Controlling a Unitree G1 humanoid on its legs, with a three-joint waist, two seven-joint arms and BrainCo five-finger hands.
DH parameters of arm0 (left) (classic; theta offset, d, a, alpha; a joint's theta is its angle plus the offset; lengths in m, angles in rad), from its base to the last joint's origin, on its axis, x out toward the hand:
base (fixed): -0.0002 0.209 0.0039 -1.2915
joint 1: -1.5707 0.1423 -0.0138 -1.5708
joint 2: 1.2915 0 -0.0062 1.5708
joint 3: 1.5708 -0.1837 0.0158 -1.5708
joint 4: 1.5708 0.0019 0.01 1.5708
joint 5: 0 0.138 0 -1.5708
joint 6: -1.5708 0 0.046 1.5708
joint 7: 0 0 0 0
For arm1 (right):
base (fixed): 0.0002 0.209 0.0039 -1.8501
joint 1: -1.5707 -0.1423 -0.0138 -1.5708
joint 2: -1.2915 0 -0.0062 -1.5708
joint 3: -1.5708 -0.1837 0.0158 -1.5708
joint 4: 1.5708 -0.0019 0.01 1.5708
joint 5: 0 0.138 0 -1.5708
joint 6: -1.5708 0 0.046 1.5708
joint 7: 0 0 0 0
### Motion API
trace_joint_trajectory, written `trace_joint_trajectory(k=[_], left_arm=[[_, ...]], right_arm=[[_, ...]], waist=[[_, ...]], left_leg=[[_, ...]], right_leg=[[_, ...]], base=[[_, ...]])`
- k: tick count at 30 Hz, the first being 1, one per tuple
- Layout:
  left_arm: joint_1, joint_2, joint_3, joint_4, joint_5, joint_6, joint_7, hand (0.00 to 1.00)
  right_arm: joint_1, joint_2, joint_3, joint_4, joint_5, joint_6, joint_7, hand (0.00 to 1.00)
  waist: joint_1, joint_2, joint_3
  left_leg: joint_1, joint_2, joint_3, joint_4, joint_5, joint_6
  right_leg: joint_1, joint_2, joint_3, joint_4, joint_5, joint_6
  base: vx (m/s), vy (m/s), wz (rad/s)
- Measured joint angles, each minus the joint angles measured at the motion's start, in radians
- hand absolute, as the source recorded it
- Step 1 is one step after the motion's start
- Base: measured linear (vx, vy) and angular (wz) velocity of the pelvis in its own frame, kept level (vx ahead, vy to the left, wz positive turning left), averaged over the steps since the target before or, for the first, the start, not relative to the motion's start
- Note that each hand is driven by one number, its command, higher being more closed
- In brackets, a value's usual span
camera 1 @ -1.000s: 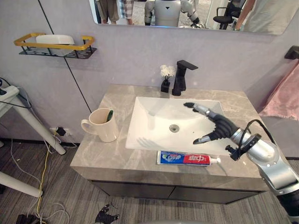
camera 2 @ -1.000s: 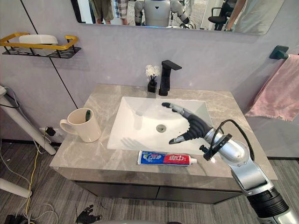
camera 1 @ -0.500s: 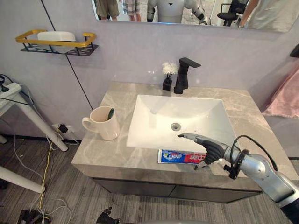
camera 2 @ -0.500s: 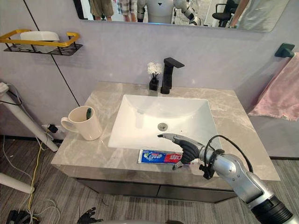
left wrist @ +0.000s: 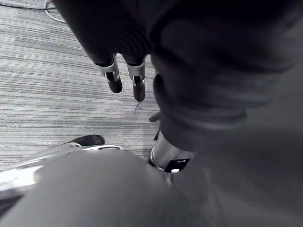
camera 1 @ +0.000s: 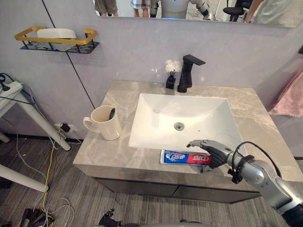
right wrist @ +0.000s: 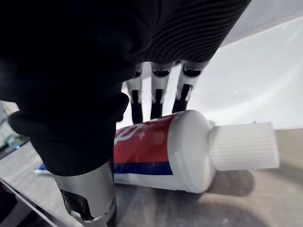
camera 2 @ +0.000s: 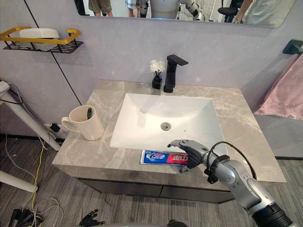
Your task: Organize washtable
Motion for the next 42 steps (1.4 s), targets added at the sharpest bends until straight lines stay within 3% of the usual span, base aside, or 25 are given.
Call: trace_joint_trajectory(k=[6, 19, 26, 29, 32, 36, 37, 38, 42], left_arm=[[0.000, -0.003, 0.000, -0.001, 0.000, 0.001, 0.000, 0.00], [0.006, -0.010, 0.049, -0.001, -0.004, 0.001, 0.001, 0.00], [0.054, -0.040, 0.200, -0.004, -0.045, 0.000, 0.003, 0.00], [0.082, -0.046, 0.322, -0.019, -0.064, 0.000, 0.008, 0.00], [0.130, -0.047, 0.503, -0.186, -0.096, 0.000, 0.034, 0.00], [0.177, -0.044, 0.757, -0.614, -0.171, -0.039, 0.107, 0.00], [0.177, -0.043, 0.782, -0.676, -0.175, -0.048, 0.117, 0.00], [0.175, -0.042, 0.823, -0.845, -0.199, -0.064, 0.134, 0.00], [0.149, -0.046, 0.814, -1.195, -0.212, -0.114, 0.159, 0.00]], right_arm=[[-0.003, 0.064, -0.010, 0.020, -0.064, 0.010, -0.059, 1.00], [-0.007, 0.098, -0.029, 0.018, -0.044, 0.009, -0.068, 1.00], [-0.006, 0.121, -0.076, 0.016, -0.038, 0.011, -0.079, 1.00], [-0.005, 0.140, -0.108, -0.009, -0.024, 0.011, -0.082, 1.00], [0.014, 0.158, -0.159, -0.064, -0.015, 0.010, -0.084, 1.00], [0.042, 0.188, -0.236, -0.179, 0.018, 0.007, -0.120, 1.00], [0.043, 0.196, -0.247, -0.190, 0.022, 0.007, -0.121, 1.00], [0.043, 0.224, -0.266, -0.206, 0.027, 0.007, -0.127, 1.00], [0.039, 0.280, -0.273, -0.210, 0.036, 0.010, -0.130, 1.00]], waist=[[0.005, -0.003, 0.002], [0.005, -0.004, 0.003], [0.003, 0.003, 0.006], [0.002, 0.011, 0.011], [0.005, 0.019, 0.016], [0.018, 0.027, 0.012], [0.022, 0.028, 0.011], [0.031, 0.029, 0.008], [0.033, 0.045, -0.013]], left_leg=[[-0.002, 0.000, -0.002, -0.001, 0.000, 0.000], [0.000, -0.001, -0.009, -0.005, 0.000, 0.000], [0.000, -0.001, -0.010, -0.005, 0.000, 0.000], [0.000, -0.001, -0.010, -0.005, 0.000, 0.000], [-0.004, -0.001, -0.016, -0.006, 0.000, 0.000], [-0.017, -0.003, -0.030, -0.005, 0.000, 0.000], [-0.018, -0.003, -0.032, -0.005, 0.000, 0.000], [-0.024, -0.004, -0.038, -0.004, 0.000, 0.000], [-0.040, -0.017, -0.066, -0.001, 0.000, 0.000]], right_leg=[[0.000, 0.000, -0.002, -0.002, 0.001, 0.001], [0.010, 0.001, -0.010, -0.014, 0.002, 0.001], [0.011, 0.001, -0.010, -0.014, 0.002, 0.001], [0.011, 0.001, -0.011, -0.014, 0.002, 0.001], [0.011, 0.001, -0.016, -0.018, 0.002, 0.001], [0.012, -0.001, -0.035, -0.028, 0.001, 0.001], [0.012, -0.001, -0.037, -0.029, 0.001, 0.001], [0.012, -0.002, -0.043, -0.032, 0.001, 0.001], [0.015, -0.013, -0.076, -0.035, 0.001, 0.002]], base=[[-0.03, -0.008, 0.01], [0.00, 0.000, 0.01], [0.00, 0.000, 0.00], [0.00, 0.000, 0.00], [0.00, -0.002, 0.06], [-0.01, -0.016, 0.10], [-0.01, -0.017, 0.11], [-0.01, -0.014, 0.11], [0.00, -0.004, 0.20]])
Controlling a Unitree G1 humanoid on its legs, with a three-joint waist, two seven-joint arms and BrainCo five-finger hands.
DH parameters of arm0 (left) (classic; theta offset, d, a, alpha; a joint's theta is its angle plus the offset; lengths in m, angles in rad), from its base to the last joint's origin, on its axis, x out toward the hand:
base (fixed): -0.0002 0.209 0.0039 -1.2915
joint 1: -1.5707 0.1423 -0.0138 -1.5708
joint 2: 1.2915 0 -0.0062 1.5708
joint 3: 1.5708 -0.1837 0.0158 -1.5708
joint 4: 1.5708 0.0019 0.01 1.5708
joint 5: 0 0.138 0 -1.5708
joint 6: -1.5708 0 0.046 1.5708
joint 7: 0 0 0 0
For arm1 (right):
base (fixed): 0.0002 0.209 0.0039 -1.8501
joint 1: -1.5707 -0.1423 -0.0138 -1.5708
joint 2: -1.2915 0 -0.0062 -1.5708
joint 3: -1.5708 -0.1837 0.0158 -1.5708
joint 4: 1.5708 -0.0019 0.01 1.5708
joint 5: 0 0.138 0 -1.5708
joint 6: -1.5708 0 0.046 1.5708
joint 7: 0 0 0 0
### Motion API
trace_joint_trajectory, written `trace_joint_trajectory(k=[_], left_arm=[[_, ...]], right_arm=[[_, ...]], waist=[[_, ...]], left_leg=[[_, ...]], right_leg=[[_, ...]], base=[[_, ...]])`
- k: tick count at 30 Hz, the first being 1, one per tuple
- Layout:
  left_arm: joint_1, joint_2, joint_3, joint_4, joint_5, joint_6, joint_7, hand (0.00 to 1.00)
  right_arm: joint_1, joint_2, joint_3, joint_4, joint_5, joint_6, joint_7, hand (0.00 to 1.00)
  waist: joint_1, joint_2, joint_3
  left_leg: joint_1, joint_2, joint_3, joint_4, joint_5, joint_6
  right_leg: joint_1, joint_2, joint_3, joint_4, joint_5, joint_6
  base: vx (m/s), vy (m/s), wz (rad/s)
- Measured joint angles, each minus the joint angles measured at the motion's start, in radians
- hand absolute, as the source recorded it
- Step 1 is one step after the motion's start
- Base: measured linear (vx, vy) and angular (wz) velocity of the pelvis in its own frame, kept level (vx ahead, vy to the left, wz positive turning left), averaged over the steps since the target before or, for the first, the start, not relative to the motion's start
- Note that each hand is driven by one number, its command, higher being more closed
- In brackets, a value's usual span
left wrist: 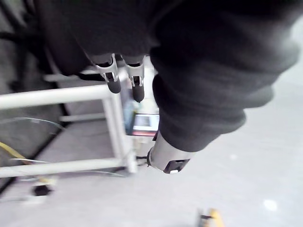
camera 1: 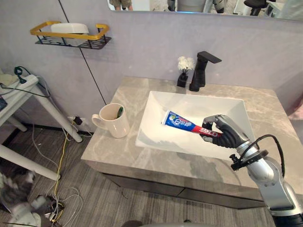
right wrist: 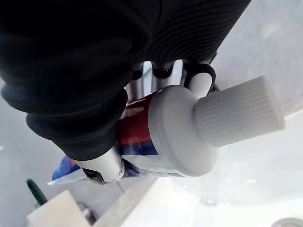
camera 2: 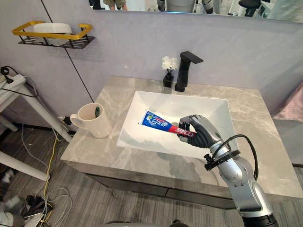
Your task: Organize washtable
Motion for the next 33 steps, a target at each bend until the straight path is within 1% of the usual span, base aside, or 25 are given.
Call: trace_joint_trajectory(k=[2, 3, 4, 5, 6, 7, 8, 10, 11, 12, 14, 16, 18, 21, 23, 26, 33], left_arm=[[-0.018, -0.007, -0.030, -0.103, 0.000, -0.012, 0.001, 0.00], [-0.025, -0.017, -0.072, -0.184, -0.008, -0.024, 0.000, 0.00], [-0.025, -0.022, -0.130, -0.256, -0.020, -0.037, -0.004, 0.00], [-0.025, -0.026, -0.160, -0.291, -0.028, -0.040, -0.005, 0.00], [-0.026, -0.040, -0.230, -0.358, -0.037, -0.043, -0.007, 0.00], [-0.026, -0.057, -0.306, -0.412, -0.047, -0.044, -0.028, 0.00], [-0.026, -0.063, -0.344, -0.433, -0.056, -0.044, -0.038, 0.00], [-0.027, -0.077, -0.489, -0.495, -0.083, -0.044, -0.079, 0.00], [-0.027, -0.080, -0.541, -0.511, -0.098, -0.044, -0.093, 0.00], [-0.027, -0.082, -0.574, -0.519, -0.106, -0.044, -0.097, 0.00], [-0.027, -0.085, -0.683, -0.527, -0.138, -0.042, -0.124, 0.00], [-0.027, -0.085, -0.746, -0.527, -0.169, -0.041, -0.137, 0.00], [-0.028, -0.085, -0.850, -0.516, -0.220, -0.036, -0.147, 0.00], [-0.033, -0.083, -0.908, -0.494, -0.264, -0.018, -0.157, 0.00], [-0.037, -0.076, -0.920, -0.475, -0.275, -0.014, -0.156, 0.00], [-0.055, -0.035, -0.964, -0.467, -0.306, -0.007, -0.152, 0.00], [-0.078, -0.032, -1.039, -0.434, -0.341, -0.002, -0.130, 0.00]], right_arm=[[-0.006, 0.024, 0.005, 0.000, 0.009, 0.002, -0.006, 1.00], [-0.013, 0.046, 0.013, 0.000, 0.017, 0.003, -0.017, 1.00], [-0.027, 0.068, 0.025, 0.000, 0.016, 0.004, -0.022, 1.00], [-0.037, 0.078, 0.033, 0.000, 0.017, 0.004, -0.025, 1.00], [-0.059, 0.102, 0.048, -0.003, 0.017, 0.008, -0.033, 1.00], [-0.081, 0.125, 0.068, -0.010, 0.017, 0.015, -0.038, 1.00], [-0.091, 0.137, 0.077, -0.014, 0.017, 0.018, -0.041, 1.00], [-0.116, 0.170, 0.118, -0.026, 0.018, 0.020, -0.063, 1.00], [-0.125, 0.181, 0.129, -0.026, 0.018, 0.021, -0.067, 1.00], [-0.131, 0.187, 0.138, -0.026, 0.018, 0.021, -0.069, 1.00], [-0.147, 0.211, 0.168, -0.026, 0.018, 0.022, -0.085, 1.00], [-0.158, 0.223, 0.191, -0.026, 0.018, 0.023, -0.103, 1.00], [-0.177, 0.243, 0.227, -0.026, 0.018, 0.024, -0.124, 1.00], [-0.202, 0.261, 0.251, -0.025, 0.018, 0.026, -0.151, 1.00], [-0.207, 0.269, 0.252, -0.024, 0.017, 0.026, -0.171, 1.00], [-0.218, 0.279, 0.259, 0.005, 0.017, 0.042, -0.189, 1.00], [-0.242, 0.279, 0.298, 0.045, 0.019, 0.044, -0.192, 1.00]], waist=[[0.002, 0.008, -0.007], [0.002, 0.010, -0.012], [0.002, 0.010, -0.018], [0.002, 0.010, -0.020], [0.002, 0.009, -0.021], [0.002, 0.009, -0.021], [0.001, 0.009, -0.021], [-0.001, 0.011, -0.022], [-0.001, 0.012, -0.023], [-0.001, 0.013, -0.023], [0.000, 0.022, -0.034], [-0.001, 0.027, -0.039], [-0.001, 0.030, -0.051], [-0.002, 0.028, -0.064], [-0.001, 0.021, -0.067], [-0.001, 0.003, -0.072], [-0.002, 0.002, -0.072]], left_leg=[[-0.002, -0.003, -0.007, 0.001, -0.001, 0.001], [0.000, -0.004, -0.013, 0.002, -0.002, 0.003], [0.002, -0.004, -0.015, 0.004, -0.002, 0.003], [0.002, -0.004, -0.016, 0.004, -0.002, 0.003], [0.002, -0.003, -0.016, 0.005, -0.002, 0.003], [0.002, -0.003, -0.017, 0.007, -0.002, 0.003], [0.002, -0.003, -0.018, 0.009, -0.002, 0.003], [0.006, -0.002, -0.020, 0.016, -0.002, 0.003], [0.008, -0.002, -0.021, 0.018, -0.002, 0.003], [0.009, -0.002, -0.021, 0.019, -0.002, 0.004], [0.010, -0.002, -0.021, 0.019, 0.001, 0.008], [0.011, -0.002, -0.021, 0.019, 0.003, 0.010], [0.012, -0.001, -0.020, 0.017, 0.004, 0.011], [0.016, -0.001, -0.016, 0.014, 0.004, 0.011], [0.018, -0.002, -0.015, 0.009, 0.007, 0.012], [0.021, -0.004, -0.015, -0.002, 0.013, 0.012], [0.026, -0.005, -0.011, -0.008, 0.013, 0.012]], right_leg=[[0.004, -0.003, -0.011, 0.000, 0.000, 0.000], [0.015, -0.003, -0.020, 0.001, 0.000, 0.000], [0.015, -0.003, -0.022, 0.001, 0.000, 0.000], [0.015, -0.003, -0.022, 0.001, 0.000, 0.000], [0.018, -0.003, -0.022, 0.001, 0.000, 0.000], [0.021, -0.003, -0.023, 0.001, 0.000, 0.000], [0.023, -0.003, -0.023, 0.001, 0.000, 0.000], [0.032, -0.002, -0.026, 0.001, 0.000, 0.000], [0.032, -0.002, -0.026, 0.001, 0.000, 0.000], [0.032, -0.001, -0.026, 0.001, 0.000, 0.000], [0.032, -0.001, -0.026, 0.001, 0.000, 0.000], [0.032, -0.001, -0.025, 0.001, 0.000, 0.000], [0.032, 0.001, -0.023, 0.001, 0.001, 0.001], [0.032, 0.001, -0.018, 0.000, 0.003, 0.003], [0.031, 0.001, -0.018, 0.000, 0.004, 0.003], [0.030, -0.001, -0.017, -0.001, 0.004, 0.003], [0.030, -0.001, -0.014, -0.001, 0.004, 0.002]], base=[[0.01, 0.008, 0.14], [0.01, 0.002, 0.15], [-0.01, -0.002, 0.10], [0.00, 0.000, 0.00], [-0.04, -0.011, 0.01], [-0.04, -0.015, 0.01], [-0.06, -0.017, 0.03], [-0.07, -0.014, 0.03], [-0.06, -0.010, 0.02], [-0.09, -0.009, 0.01], [-0.10, -0.010, 0.01], [-0.06, -0.007, -0.01], [-0.07, -0.011, -0.02], [-0.05, -0.007, -0.05], [-0.04, -0.003, -0.01], [-0.02, -0.003, 0.00], [-0.02, -0.002, -0.01]])
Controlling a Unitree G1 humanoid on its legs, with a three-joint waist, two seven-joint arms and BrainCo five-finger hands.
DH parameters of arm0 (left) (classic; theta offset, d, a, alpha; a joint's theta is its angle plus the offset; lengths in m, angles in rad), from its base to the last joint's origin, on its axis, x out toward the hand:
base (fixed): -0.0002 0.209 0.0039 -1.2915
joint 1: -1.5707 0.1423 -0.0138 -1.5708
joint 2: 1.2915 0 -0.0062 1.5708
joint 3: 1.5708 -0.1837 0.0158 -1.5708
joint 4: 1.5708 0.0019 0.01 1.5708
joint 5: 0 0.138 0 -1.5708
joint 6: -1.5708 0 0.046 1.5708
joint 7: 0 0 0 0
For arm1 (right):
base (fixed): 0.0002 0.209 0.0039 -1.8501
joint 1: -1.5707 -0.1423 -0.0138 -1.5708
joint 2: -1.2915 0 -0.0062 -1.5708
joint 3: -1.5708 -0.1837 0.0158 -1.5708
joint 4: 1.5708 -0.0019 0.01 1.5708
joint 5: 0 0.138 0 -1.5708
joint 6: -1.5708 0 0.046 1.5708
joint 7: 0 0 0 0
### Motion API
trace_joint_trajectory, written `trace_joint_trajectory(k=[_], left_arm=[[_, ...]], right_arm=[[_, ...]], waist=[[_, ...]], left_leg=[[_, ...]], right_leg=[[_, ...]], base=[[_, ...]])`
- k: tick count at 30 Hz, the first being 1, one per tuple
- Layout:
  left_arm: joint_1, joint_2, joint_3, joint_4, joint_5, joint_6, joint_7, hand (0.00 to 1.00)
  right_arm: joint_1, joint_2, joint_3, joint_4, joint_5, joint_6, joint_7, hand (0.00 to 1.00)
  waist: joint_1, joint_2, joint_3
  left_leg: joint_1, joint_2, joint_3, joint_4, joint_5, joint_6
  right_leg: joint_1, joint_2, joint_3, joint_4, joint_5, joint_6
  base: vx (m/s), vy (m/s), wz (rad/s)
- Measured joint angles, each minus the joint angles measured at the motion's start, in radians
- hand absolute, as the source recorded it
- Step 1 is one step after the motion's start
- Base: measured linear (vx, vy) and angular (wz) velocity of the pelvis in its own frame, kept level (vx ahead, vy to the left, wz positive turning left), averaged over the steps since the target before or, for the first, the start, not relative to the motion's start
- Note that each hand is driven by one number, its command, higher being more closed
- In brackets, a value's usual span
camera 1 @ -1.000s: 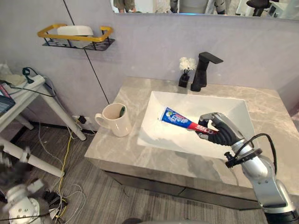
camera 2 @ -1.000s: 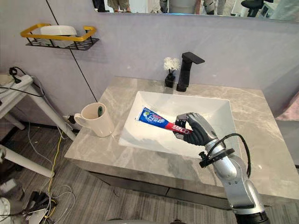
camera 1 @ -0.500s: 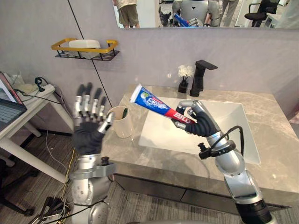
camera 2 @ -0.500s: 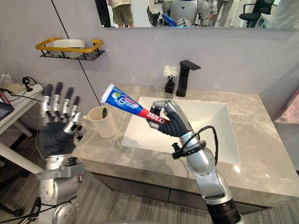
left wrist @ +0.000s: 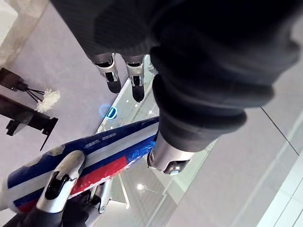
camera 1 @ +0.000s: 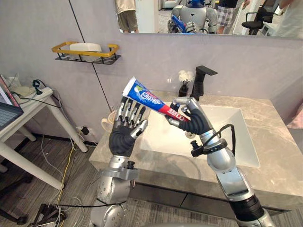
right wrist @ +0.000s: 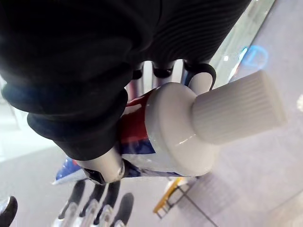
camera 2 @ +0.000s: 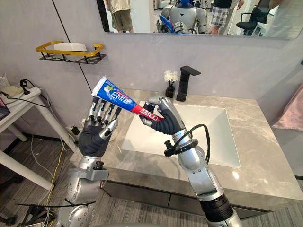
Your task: Organize washtable
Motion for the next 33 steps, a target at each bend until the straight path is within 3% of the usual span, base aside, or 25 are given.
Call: trace_joint_trajectory(k=[14, 33], left_arm=[[-0.086, 0.016, -0.085, 0.038, -0.048, 0.001, 0.063, 0.00], [-0.114, 0.049, -0.099, 0.110, -0.079, -0.007, 0.062, 0.00]], right_arm=[[-0.005, 0.009, 0.078, 0.131, 0.050, 0.000, -0.021, 1.00], [-0.005, -0.024, 0.130, 0.159, 0.045, 0.000, -0.030, 1.00]], waist=[[-0.001, 0.000, 0.000], [-0.003, -0.006, 0.001]], left_leg=[[0.002, 0.000, 0.005, -0.002, 0.000, 0.000], [-0.003, 0.000, 0.027, 0.001, 0.000, 0.000]], right_leg=[[-0.001, 0.000, 0.004, -0.001, 0.002, -0.003], [-0.017, 0.000, 0.027, -0.005, 0.017, -0.005]], base=[[-0.04, -0.007, -0.01], [-0.04, -0.005, -0.04]])
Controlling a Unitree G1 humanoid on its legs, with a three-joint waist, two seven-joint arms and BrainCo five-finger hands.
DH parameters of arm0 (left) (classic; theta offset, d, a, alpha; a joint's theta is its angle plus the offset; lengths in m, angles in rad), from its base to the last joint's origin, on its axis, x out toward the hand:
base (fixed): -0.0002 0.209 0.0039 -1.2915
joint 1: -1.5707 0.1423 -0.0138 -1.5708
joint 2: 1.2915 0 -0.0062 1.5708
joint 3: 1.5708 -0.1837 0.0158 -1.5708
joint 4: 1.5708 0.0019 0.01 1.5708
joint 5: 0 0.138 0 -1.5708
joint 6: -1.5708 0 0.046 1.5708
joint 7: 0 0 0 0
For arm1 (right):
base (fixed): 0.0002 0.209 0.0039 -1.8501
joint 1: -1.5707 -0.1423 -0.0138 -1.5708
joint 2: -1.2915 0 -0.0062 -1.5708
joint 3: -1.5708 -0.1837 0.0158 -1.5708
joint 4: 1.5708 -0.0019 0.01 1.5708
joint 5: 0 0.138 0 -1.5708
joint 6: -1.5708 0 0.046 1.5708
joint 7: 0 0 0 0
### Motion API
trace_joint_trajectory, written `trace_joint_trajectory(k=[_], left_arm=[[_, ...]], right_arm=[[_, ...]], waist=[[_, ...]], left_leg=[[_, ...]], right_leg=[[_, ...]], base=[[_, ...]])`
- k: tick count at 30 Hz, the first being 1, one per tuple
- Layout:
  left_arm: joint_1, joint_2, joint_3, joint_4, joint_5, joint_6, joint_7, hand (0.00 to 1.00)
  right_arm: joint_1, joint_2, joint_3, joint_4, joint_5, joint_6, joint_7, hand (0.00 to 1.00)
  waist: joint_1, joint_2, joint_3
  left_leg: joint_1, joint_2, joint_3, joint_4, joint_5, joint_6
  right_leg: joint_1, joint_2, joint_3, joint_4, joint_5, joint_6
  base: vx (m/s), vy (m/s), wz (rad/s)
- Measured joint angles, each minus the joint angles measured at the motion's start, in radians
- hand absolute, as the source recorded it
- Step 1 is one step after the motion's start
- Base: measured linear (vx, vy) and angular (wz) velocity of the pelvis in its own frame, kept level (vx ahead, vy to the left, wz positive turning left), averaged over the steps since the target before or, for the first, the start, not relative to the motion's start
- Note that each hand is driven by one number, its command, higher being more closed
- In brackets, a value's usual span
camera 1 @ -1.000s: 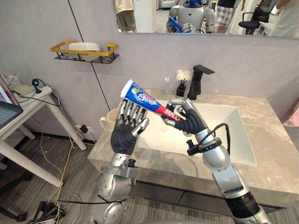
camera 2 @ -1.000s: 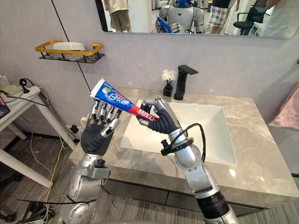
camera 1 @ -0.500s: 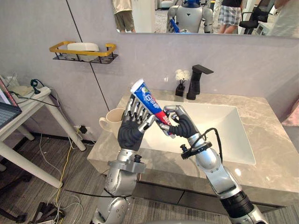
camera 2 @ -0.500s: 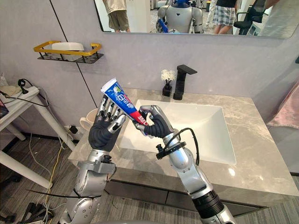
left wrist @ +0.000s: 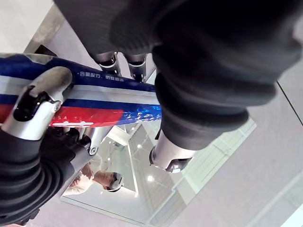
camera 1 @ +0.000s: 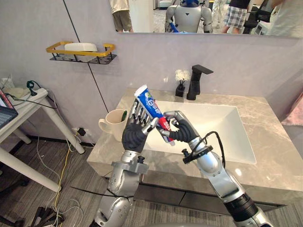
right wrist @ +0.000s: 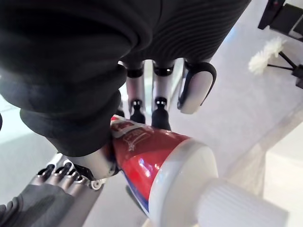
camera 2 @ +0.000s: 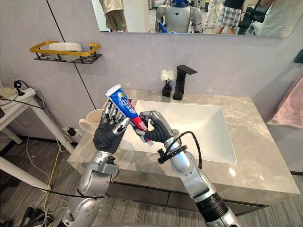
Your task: Organize washtable
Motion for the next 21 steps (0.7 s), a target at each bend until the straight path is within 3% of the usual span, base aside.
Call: trace_joint_trajectory(k=[8, 21], left_arm=[[0.002, 0.018, 0.000, 0.001, 0.001, 0.000, -0.018, 0.00], [0.007, 0.036, 0.000, 0.020, 0.001, 0.002, -0.030, 0.00]], right_arm=[[0.000, -0.008, 0.004, 0.000, -0.021, -0.003, 0.008, 1.00], [0.000, -0.041, 0.038, 0.000, -0.175, -0.024, -0.034, 1.00]], waist=[[0.001, -0.003, 0.001], [0.001, -0.005, 0.002]], left_leg=[[0.001, 0.000, 0.000, 0.000, 0.000, 0.000], [0.002, 0.000, 0.001, 0.000, 0.000, 0.000]], right_leg=[[0.001, 0.000, 0.001, 0.000, 0.001, 0.000], [0.001, 0.000, 0.001, 0.000, 0.001, 0.000]], base=[[-0.04, -0.010, 0.00], [-0.01, -0.003, 0.00]])
